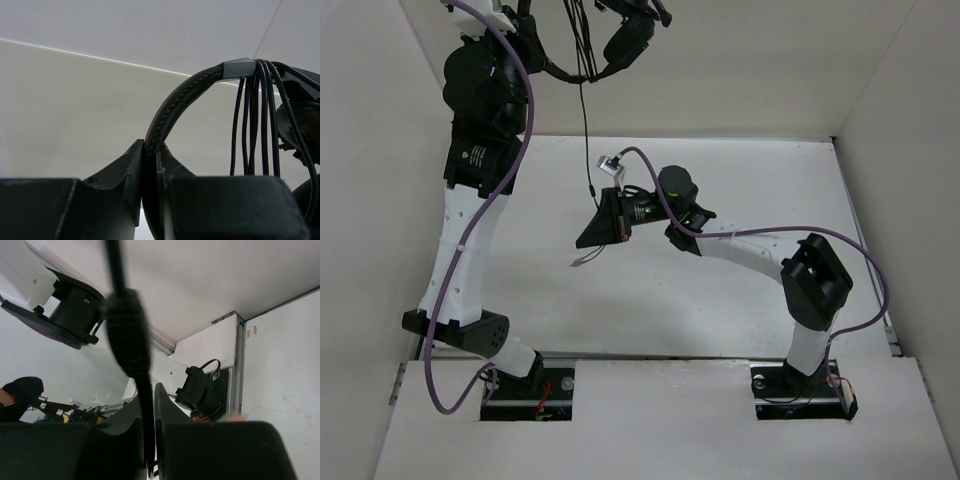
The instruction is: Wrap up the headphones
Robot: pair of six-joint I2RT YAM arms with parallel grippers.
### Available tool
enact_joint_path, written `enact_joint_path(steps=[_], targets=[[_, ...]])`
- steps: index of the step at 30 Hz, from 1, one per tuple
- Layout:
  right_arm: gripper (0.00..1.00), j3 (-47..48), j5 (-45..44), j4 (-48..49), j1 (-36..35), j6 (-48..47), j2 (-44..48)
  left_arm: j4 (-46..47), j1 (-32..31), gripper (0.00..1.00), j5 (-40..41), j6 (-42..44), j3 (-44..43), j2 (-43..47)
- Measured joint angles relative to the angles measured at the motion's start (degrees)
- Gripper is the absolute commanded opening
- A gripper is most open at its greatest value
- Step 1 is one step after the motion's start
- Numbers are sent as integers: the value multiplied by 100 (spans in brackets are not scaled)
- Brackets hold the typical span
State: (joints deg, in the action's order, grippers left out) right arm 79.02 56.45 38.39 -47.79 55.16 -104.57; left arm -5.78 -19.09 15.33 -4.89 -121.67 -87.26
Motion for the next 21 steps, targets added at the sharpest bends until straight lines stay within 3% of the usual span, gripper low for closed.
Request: enact_joint_path(steps=[4, 8, 21], targets=[[0, 0, 59, -24, -42, -57, 0, 26, 11, 0, 166, 35, -2, -9], [0, 15, 61, -203, -70, -291, 9, 98, 15, 0, 372, 245, -2, -33], [0, 726, -264, -2756, -142, -2511, 557, 509, 98, 0, 623, 861, 33, -199]])
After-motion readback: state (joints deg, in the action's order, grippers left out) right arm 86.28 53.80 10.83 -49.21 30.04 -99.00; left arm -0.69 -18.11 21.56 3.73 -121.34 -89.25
